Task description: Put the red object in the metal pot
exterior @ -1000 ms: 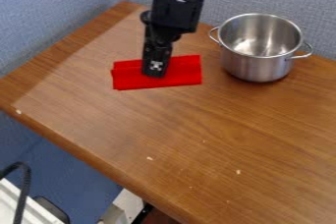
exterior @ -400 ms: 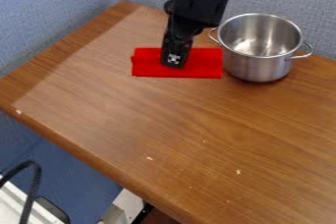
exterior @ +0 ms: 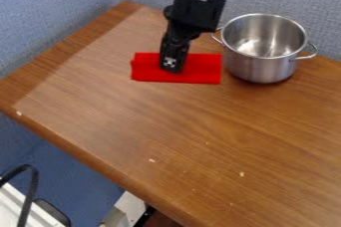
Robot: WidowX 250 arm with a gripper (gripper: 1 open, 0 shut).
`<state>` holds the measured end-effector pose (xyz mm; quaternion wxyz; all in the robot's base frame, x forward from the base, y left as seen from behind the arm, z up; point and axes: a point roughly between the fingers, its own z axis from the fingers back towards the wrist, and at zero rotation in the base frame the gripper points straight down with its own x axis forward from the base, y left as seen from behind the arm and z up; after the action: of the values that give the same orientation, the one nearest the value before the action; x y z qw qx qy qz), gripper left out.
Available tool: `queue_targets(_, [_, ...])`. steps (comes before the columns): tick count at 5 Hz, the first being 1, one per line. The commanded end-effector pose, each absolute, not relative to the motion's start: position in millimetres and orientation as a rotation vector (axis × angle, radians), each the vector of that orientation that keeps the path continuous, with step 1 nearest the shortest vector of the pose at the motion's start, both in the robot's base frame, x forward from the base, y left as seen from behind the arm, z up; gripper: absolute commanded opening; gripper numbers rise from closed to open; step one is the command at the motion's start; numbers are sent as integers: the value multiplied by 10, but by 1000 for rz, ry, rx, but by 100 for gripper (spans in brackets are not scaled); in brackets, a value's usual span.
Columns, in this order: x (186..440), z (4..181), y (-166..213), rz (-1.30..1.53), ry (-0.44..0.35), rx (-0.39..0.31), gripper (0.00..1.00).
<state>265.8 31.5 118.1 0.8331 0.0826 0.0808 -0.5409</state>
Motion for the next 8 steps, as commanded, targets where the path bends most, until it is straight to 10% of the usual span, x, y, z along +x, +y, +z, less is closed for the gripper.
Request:
queue_targets(1, [2718,1249,309,-1177,142,181,0])
queue_targets(8, [3057,1390,906,-1026,191,236,0])
